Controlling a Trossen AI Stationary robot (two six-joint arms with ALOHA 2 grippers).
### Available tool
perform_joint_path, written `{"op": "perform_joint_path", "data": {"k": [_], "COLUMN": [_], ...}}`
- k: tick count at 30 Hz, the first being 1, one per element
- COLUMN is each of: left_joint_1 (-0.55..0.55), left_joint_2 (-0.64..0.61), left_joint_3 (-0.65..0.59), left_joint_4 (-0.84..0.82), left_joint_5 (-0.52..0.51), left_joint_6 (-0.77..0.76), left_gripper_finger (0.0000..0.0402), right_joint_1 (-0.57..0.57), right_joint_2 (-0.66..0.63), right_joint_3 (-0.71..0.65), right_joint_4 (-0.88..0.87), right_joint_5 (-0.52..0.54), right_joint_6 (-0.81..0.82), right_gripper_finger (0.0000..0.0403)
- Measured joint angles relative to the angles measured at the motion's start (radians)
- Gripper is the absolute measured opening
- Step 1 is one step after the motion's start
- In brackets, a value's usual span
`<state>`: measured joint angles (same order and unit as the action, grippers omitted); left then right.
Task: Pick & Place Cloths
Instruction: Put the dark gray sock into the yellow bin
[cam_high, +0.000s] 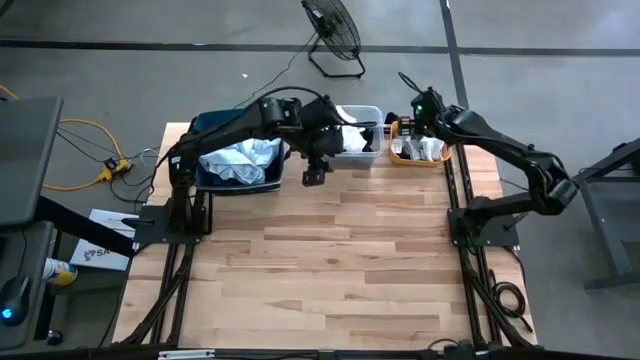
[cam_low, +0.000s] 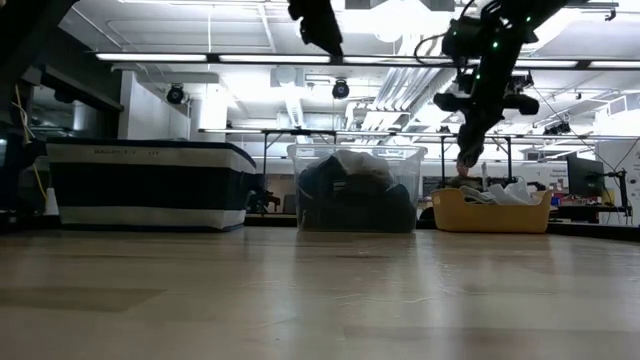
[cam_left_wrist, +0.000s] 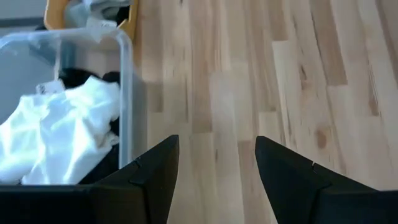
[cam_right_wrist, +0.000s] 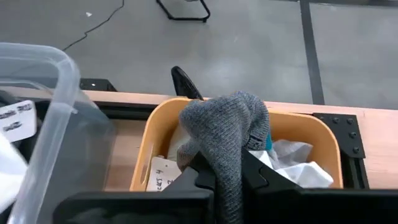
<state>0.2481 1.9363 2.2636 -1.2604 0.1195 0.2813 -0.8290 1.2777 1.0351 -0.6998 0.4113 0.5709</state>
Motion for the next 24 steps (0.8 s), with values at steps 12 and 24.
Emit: {"op": "perform_joint_path", "data": {"k": [12, 24], "left_joint_1": [-0.038, -0.039], "left_joint_2": [-0.223, -0.688], "left_joint_3": [-0.489, -0.982], "left_joint_4": [0.360, 0.658], "left_joint_5": [-0.033, -0.243], "left_joint_6": [-0.079, -0.208], "left_gripper_finger": [0.0204, 0.0204], "right_joint_1": [-0.051, -0.102], "right_joint_2": [0.187, 0.306], "right_joint_3": [0.000, 0.000], "right_joint_4": [0.048, 0.016], "right_joint_5": [-0.101, -0.176], "right_joint_6": [-0.025, 0.005], "right_gripper_finger": [0.0005, 0.0005]}}
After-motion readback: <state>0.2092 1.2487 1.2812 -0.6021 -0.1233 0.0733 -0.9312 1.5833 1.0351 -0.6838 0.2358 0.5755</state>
